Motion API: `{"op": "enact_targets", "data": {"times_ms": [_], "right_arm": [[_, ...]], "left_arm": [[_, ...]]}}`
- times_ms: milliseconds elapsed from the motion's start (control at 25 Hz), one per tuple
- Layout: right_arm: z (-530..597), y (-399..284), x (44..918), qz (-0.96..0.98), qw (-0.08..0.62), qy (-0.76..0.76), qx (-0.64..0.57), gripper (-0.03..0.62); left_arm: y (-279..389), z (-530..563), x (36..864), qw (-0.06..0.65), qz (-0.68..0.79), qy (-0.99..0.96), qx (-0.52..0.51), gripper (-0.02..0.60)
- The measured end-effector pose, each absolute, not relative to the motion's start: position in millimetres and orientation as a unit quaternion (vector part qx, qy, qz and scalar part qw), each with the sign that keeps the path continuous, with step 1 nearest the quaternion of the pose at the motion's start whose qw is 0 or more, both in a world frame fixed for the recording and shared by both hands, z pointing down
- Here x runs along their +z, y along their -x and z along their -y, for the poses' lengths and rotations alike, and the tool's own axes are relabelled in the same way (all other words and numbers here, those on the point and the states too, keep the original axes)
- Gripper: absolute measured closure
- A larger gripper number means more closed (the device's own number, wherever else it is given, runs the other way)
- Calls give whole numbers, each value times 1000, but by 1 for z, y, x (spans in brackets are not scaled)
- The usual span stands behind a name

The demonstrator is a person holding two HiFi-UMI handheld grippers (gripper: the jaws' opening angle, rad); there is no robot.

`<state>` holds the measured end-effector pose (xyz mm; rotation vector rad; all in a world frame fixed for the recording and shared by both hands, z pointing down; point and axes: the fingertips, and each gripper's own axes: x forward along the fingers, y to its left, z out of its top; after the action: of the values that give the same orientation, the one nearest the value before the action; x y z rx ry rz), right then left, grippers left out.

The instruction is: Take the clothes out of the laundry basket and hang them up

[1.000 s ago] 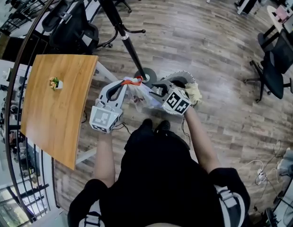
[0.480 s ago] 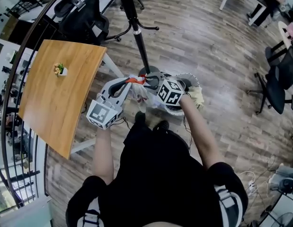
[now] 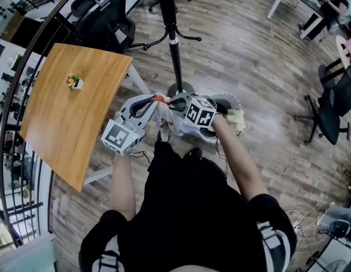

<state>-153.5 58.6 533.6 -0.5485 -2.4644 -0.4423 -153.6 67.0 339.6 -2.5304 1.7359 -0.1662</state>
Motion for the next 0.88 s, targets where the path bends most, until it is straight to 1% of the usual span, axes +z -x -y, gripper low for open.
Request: {"op": "enact_targets", "data": {"times_ms": [40,120,440,720,880], "right_arm": [[-59,158,536,923,286,205,-154,551],[-57,165,539,928,286,197,-133,566],[-25,173,535,957,266,108,-54,569],[15,193,516,974,227,21,-16,572],[33,201,507,977,213,1,7,572]], "left_arm": [[161,-67,341,36,-566,822,-53,554],[177,-67,344,39,-568,820,-54,554],[255,-60,363,10,-586,807,-67,554],[308,-33,371,6,-579,812,-71,554],[333,-13,375,0,-583,809,-66,554]]}}
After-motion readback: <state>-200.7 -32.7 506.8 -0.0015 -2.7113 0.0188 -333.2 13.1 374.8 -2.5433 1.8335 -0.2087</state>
